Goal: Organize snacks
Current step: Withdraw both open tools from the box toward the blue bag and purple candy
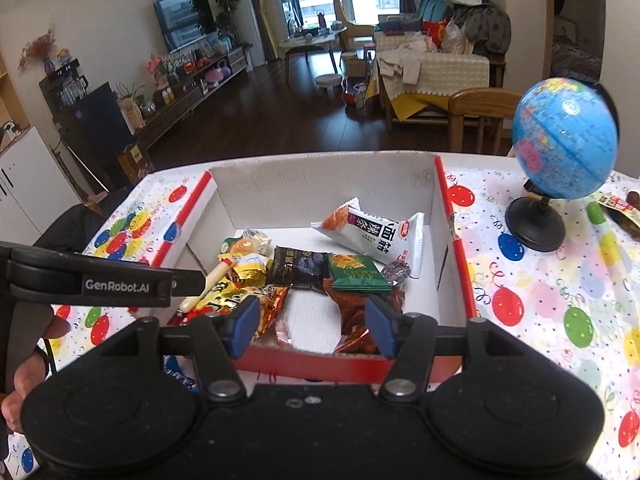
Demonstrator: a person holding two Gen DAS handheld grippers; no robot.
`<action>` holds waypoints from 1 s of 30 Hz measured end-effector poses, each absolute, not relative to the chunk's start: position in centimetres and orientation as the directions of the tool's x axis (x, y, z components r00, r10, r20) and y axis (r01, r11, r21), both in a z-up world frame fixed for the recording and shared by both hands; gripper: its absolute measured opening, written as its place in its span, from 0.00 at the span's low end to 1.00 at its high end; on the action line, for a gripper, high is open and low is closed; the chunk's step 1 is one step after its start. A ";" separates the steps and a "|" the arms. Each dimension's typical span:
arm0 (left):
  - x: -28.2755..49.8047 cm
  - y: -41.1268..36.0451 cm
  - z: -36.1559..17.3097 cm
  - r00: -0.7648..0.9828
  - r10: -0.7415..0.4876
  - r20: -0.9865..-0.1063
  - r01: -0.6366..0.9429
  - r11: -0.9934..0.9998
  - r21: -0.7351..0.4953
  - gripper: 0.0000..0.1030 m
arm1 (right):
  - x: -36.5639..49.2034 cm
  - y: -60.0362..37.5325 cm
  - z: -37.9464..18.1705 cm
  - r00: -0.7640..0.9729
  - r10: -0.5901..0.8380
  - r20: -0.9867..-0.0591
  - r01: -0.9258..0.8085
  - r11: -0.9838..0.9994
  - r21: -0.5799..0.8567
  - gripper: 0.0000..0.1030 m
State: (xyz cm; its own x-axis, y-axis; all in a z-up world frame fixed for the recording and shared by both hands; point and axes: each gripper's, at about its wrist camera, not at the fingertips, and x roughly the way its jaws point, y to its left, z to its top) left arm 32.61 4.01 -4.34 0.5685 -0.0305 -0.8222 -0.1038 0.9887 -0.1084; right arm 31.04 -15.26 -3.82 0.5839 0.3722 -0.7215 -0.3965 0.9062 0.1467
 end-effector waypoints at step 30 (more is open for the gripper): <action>16.7 4.5 -0.2 0.689 -0.121 -0.715 -0.007 0.985 -0.173 0.89 | 16.7 -17.7 -1.0 0.719 0.356 -0.597 -0.320 0.932 0.170 0.96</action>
